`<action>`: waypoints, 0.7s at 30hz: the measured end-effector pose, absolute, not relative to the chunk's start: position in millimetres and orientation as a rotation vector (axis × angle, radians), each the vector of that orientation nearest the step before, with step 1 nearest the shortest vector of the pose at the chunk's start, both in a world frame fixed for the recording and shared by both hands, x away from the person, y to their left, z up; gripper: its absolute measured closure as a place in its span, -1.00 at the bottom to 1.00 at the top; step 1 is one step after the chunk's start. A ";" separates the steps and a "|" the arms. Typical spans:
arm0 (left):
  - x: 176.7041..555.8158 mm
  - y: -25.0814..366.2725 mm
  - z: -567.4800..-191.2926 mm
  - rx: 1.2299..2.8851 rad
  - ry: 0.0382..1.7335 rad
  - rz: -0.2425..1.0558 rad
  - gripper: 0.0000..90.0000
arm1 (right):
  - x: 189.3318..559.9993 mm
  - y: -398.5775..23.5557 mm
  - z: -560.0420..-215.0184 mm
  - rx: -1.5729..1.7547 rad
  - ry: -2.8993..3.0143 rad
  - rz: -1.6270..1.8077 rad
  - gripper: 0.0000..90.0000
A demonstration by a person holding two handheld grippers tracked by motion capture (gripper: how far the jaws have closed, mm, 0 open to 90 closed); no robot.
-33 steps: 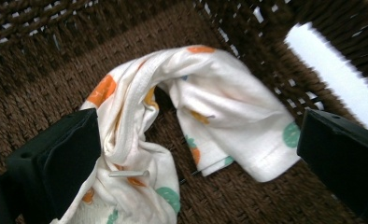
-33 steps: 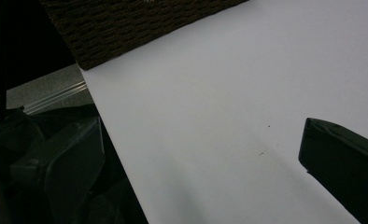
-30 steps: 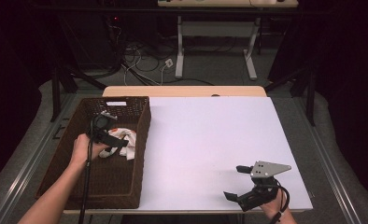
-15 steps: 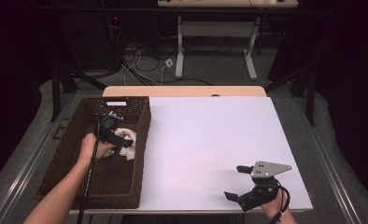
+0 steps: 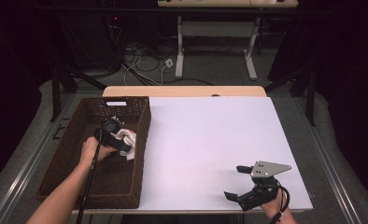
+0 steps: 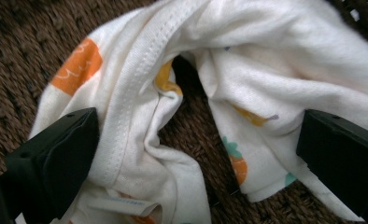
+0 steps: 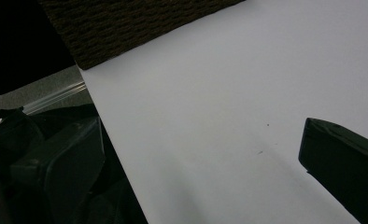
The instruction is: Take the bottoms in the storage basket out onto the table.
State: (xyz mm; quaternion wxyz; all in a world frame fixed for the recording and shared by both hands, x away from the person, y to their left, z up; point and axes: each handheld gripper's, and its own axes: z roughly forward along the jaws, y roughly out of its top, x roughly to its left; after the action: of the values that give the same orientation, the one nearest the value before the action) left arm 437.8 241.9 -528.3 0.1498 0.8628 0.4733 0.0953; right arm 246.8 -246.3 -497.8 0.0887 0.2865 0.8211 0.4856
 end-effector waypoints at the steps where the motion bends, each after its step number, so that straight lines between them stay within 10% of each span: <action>1: 437.9 242.2 -529.9 2.485 1.369 0.270 -1.00 | 246.8 -246.2 -498.1 0.851 2.440 1.451 -1.00; 7: 437.8 244.7 -530.0 2.470 1.411 0.252 -0.89 | 246.7 -246.3 -498.3 0.852 2.430 1.462 -1.00; 21: 434.8 246.1 -522.7 2.460 1.457 0.317 0.19 | 246.5 -245.4 -498.2 0.849 2.431 1.453 -1.00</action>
State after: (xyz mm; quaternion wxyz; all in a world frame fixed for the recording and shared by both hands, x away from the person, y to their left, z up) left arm 434.8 246.1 -522.7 0.1322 0.8477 0.5019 0.1091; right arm 246.5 -245.4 -498.2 0.0922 0.2858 0.8188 0.4893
